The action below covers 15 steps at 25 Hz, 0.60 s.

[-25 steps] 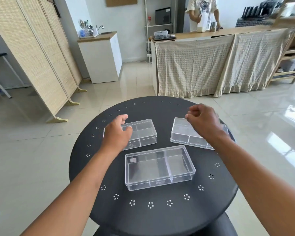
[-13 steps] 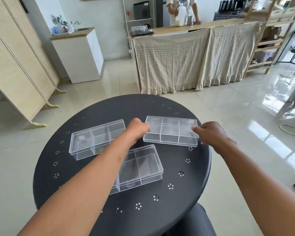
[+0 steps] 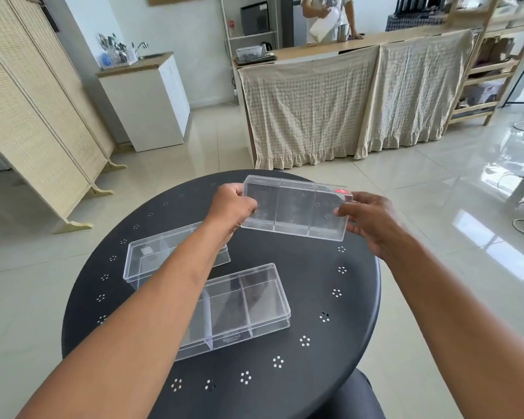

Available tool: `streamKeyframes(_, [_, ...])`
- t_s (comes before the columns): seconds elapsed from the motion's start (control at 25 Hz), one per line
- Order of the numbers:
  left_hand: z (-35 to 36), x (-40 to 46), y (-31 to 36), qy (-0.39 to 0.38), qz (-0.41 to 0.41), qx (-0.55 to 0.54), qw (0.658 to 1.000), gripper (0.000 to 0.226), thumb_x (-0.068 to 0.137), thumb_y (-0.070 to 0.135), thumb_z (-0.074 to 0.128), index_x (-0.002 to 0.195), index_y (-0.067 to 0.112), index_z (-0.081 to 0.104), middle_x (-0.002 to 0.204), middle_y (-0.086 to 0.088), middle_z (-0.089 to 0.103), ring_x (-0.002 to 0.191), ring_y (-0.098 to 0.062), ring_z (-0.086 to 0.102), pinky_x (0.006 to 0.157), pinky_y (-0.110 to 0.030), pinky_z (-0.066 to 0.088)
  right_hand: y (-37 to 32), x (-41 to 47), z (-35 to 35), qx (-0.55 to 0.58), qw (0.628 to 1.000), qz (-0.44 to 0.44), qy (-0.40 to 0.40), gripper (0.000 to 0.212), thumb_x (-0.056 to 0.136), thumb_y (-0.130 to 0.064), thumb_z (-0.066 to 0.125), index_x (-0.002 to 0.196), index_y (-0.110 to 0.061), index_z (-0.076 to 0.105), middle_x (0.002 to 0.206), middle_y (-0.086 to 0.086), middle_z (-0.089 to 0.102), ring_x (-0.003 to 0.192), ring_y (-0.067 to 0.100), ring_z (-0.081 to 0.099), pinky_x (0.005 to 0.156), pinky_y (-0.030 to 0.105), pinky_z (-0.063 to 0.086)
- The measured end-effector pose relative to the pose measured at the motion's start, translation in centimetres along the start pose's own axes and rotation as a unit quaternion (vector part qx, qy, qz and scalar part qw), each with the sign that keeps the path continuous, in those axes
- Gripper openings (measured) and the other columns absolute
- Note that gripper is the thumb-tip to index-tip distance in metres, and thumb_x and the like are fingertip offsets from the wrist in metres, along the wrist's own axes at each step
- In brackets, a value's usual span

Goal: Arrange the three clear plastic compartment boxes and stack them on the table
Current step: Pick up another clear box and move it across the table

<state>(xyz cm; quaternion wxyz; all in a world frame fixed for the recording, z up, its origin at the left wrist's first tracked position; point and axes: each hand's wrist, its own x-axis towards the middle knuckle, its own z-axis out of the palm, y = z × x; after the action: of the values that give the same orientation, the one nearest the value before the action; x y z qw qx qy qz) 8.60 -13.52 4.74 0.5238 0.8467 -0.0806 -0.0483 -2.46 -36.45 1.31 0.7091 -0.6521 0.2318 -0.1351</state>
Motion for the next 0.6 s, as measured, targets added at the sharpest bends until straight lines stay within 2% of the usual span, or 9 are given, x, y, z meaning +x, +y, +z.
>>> streamKeyframes(0.04, [-0.5,-0.1,0.1,0.001,0.009,-0.023,1.000,0.032,0.076,-0.012,0.064,0.061,0.016,0.058,0.049,0.013,0.054,0.051,-0.001,0.051,0.055,-0.015,0.042,-0.6,-0.1,0.3,0.013,1.000,-0.016,-0.007,0.029,0.082,0.012,0.070,0.094,-0.015,0.073,0.070,-0.009,0.077,0.065,0.007,0.073,0.069,0.029,0.057])
streamKeyframes(0.08, [-0.9,-0.3,0.1,0.002,0.011,-0.047,0.999,0.033,0.077,-0.011,0.066,0.069,0.021,0.066,0.057,0.013,0.062,0.061,-0.005,0.058,0.065,-0.018,0.049,-0.9,0.0,0.6,0.029,0.999,-0.022,-0.013,0.029,0.083,0.008,0.072,0.097,-0.016,0.074,0.074,-0.009,0.079,0.070,0.009,0.075,0.073,0.031,0.058])
streamKeyframes(0.16, [-0.9,-0.5,-0.7,-0.001,-0.012,-0.081,0.997,0.035,0.080,-0.007,0.070,0.094,0.024,0.074,0.084,0.006,0.072,0.081,-0.015,0.066,0.085,-0.034,0.059,-0.8,0.4,1.2,0.072,0.997,-0.015,-0.001,0.019,0.085,-0.010,0.079,0.102,-0.017,0.075,0.091,-0.002,0.080,0.089,0.020,0.076,0.087,0.039,0.058])
streamKeyframes(0.2, [-0.7,-0.5,-1.0,0.002,-0.028,-0.090,0.996,0.034,0.079,-0.004,0.071,0.102,0.021,0.074,0.094,0.000,0.072,0.084,-0.018,0.067,0.090,-0.040,0.061,-0.7,0.5,1.5,0.097,0.995,0.004,0.026,0.019,0.085,-0.022,0.082,0.102,-0.017,0.075,0.097,0.002,0.079,0.096,0.024,0.074,0.093,0.043,0.056])
streamKeyframes(0.24, [-0.6,-0.7,-1.2,0.010,-0.043,-0.103,0.994,0.027,0.078,0.001,0.071,0.099,0.019,0.073,0.096,-0.006,0.070,0.082,-0.020,0.064,0.091,-0.044,0.061,-0.5,0.8,1.8,0.125,0.990,0.019,0.057,0.021,0.085,-0.031,0.083,0.097,-0.017,0.074,0.095,0.003,0.076,0.096,0.025,0.072,0.096,0.045,0.055])
streamKeyframes(0.32, [-0.3,-0.8,-1.4,0.016,-0.064,-0.144,0.987,0.009,0.074,0.016,0.066,0.082,0.013,0.067,0.090,-0.012,0.061,0.078,-0.026,0.056,0.085,-0.043,0.058,0.3,1.2,2.1,0.164,0.980,0.024,0.112,0.022,0.088,-0.037,0.081,0.083,-0.019,0.068,0.080,-0.001,0.066,0.083,0.022,0.065,0.090,0.043,0.053])
streamKeyframes(0.4, [-0.1,-1.0,-1.6,0.016,-0.082,-0.162,0.983,0.015,0.075,0.026,0.065,0.077,0.012,0.060,0.093,-0.014,0.055,0.084,-0.028,0.054,0.081,-0.041,0.054,1.4,1.5,2.4,0.172,0.974,0.018,0.146,0.028,0.088,-0.036,0.081,0.075,-0.020,0.061,0.074,0.000,0.061,0.074,0.021,0.059,0.078,0.040,0.054])
streamKeyframes(0.48, [0.2,-0.6,-2.6,0.032,-0.082,-0.136,0.987,0.024,0.081,0.031,0.070,0.071,0.017,0.053,0.092,-0.013,0.054,0.083,-0.028,0.055,0.084,-0.043,0.057,2.5,1.6,2.6,0.163,0.973,0.010,0.161,0.026,0.087,-0.027,0.080,0.073,-0.020,0.060,0.073,0.001,0.062,0.068,0.020,0.057,0.065,0.033,0.050])
streamKeyframes(0.6, [0.7,-0.4,-4.1,0.050,-0.097,-0.096,0.989,0.021,0.085,0.012,0.072,0.070,0.016,0.058,0.079,-0.009,0.061,0.080,-0.026,0.058,0.094,-0.050,0.060,3.9,1.7,2.5,0.118,0.979,0.005,0.168,0.012,0.088,-0.010,0.074,0.081,-0.018,0.068,0.080,0.001,0.067,0.073,0.020,0.062,0.061,0.029,0.051])
